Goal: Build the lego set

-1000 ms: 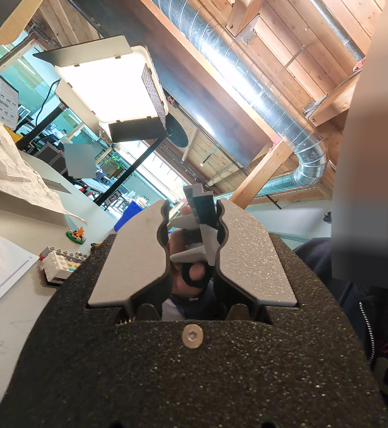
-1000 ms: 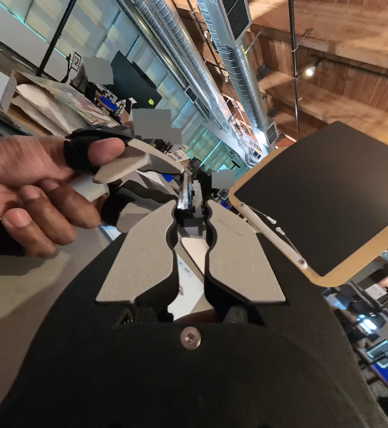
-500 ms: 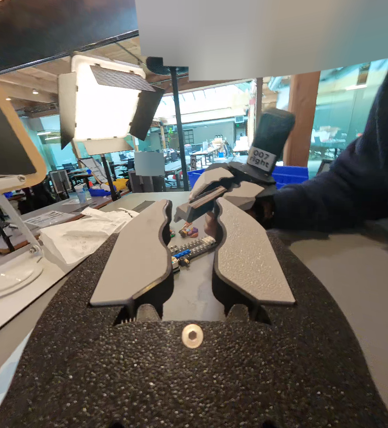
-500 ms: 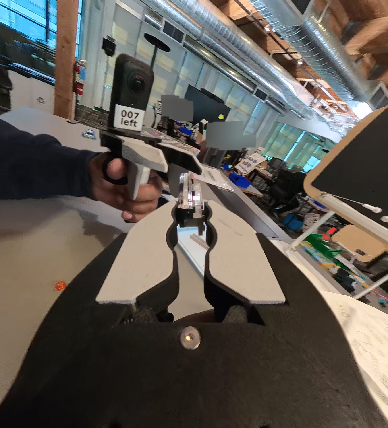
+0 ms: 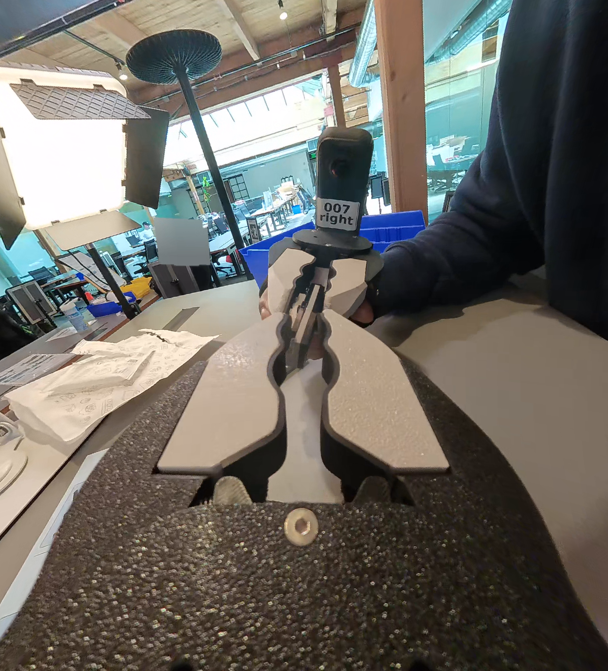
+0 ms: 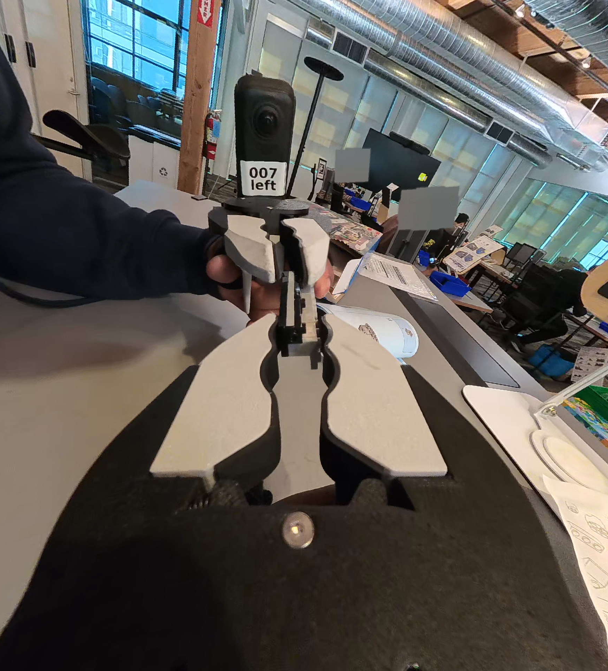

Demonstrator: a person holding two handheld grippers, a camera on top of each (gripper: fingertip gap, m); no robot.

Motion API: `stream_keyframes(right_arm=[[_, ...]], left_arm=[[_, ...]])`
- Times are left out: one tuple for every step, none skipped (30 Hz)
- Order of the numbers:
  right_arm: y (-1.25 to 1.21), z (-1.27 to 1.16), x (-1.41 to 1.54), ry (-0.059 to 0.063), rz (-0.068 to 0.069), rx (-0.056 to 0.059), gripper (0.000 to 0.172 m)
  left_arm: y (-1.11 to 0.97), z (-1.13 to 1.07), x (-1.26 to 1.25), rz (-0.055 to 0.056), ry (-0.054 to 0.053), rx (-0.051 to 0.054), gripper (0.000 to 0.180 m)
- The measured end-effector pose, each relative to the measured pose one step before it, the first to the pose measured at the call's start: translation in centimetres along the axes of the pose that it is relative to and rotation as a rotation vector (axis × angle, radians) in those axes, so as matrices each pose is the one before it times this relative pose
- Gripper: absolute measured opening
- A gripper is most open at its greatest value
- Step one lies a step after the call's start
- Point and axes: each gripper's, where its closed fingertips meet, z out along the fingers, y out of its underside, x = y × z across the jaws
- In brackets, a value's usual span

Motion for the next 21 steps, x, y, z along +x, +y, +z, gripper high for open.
stream_keyframes(right_arm=[[-0.003, -0.019, -0.015, -0.0013, 0.0003, 0.0004, 0.019], [0.017, 0.002, -0.018, -0.0004, -0.0005, -0.0001, 0.019], [0.026, 0.009, -0.018, 0.0006, -0.0008, 0.0004, 0.019], [0.023, 0.010, -0.042, -0.0010, -0.0003, 0.0006, 0.019], [0.014, 0.020, -0.060, -0.0025, 0.0002, 0.0006, 0.019], [0.017, 0.007, -0.031, -0.0013, 0.0007, 0.0008, 0.019], [-0.005, 0.007, -0.020, -0.0011, 0.0016, 0.0014, 0.019], [0.007, -0.006, -0.050, -0.0042, 0.0033, 0.0018, 0.019], [0.003, -0.004, -0.085, -0.0064, 0.0041, 0.0022, 0.019], [-0.021, 0.004, -0.066, -0.0045, 0.0040, 0.0030, 0.019], [-0.008, 0.012, -0.029, -0.0015, 0.0044, 0.0028, 0.019], [-0.018, -0.007, 0.018, -0.0001, 0.0059, 0.0030, 0.019], [-0.048, -0.036, 0.066, 0.0014, 0.0069, 0.0045, 0.019], [-0.058, -0.058, 0.086, 0.0014, 0.0064, 0.0049, 0.019], [-0.088, -0.063, 0.070, 0.0002, 0.0068, 0.0055, 0.019], [-0.119, -0.061, 0.038, -0.0012, 0.0076, 0.0068, 0.019], [-0.105, -0.055, 0.027, -0.0020, 0.0074, 0.0064, 0.019], [-0.086, -0.047, -0.005, -0.0028, 0.0066, 0.0050, 0.019], [-0.041, -0.018, -0.004, -0.0026, 0.0050, 0.0029, 0.019], [0.005, 0.001, -0.034, -0.0022, 0.0018, 0.0006, 0.019], [0.026, 0.026, -0.042, -0.0020, -0.0009, -0.0016, 0.019]], left_arm=[[0.091, 0.012, -0.015, 0.0018, -0.0017, -0.0063, 0.013], [0.058, -0.004, -0.002, 0.0004, -0.0001, -0.0036, 0.012], [0.045, -0.006, -0.057, 0.0011, -0.0036, -0.0026, 0.011], [0.059, -0.005, -0.049, 0.0014, -0.0032, -0.0037, 0.010], [0.032, -0.013, -0.001, 0.0000, -0.0003, -0.0017, 0.008], [0.035, -0.011, -0.030, -0.0003, -0.0010, -0.0015, 0.007], [0.018, -0.012, -0.028, -0.0003, -0.0013, -0.0011, 0.006], [0.016, 0.011, 0.016, -0.0011, 0.0017, -0.0009, 0.005], [0.020, -0.009, 0.023, -0.0013, 0.0019, -0.0006, 0.003], [-0.021, -0.010, 0.058, -0.0011, 0.0047, 0.0025, 0.002], [-0.029, -0.011, 0.018, -0.0029, 0.0026, 0.0035, 0.002], [-0.012, -0.008, 0.009, -0.0028, 0.0006, 0.0035, 0.002], [-0.030, -0.001, -0.044, -0.0012, -0.0034, 0.0039, 0.006], [-0.037, -0.009, -0.055, -0.0039, -0.0043, 0.0032, 0.013], [-0.065, -0.053, 0.001, -0.0069, 0.0025, 0.0044, 0.015], [-0.112, -0.063, 0.025, -0.0051, 0.0031, 0.0080, 0.017], [-0.095, -0.049, 0.026, -0.0018, 0.0023, 0.0077, 0.017], [0.026, -0.023, 0.023, -0.0003, 0.0020, -0.0005, 0.017], [0.125, 0.000, 0.028, 0.0005, 0.0016, -0.0071, 0.017], [0.072, 0.032, 0.048, 0.0020, 0.0021, -0.0027, 0.017], [0.010, 0.038, 0.046, 0.0011, 0.0017, 0.0012, 0.017]])
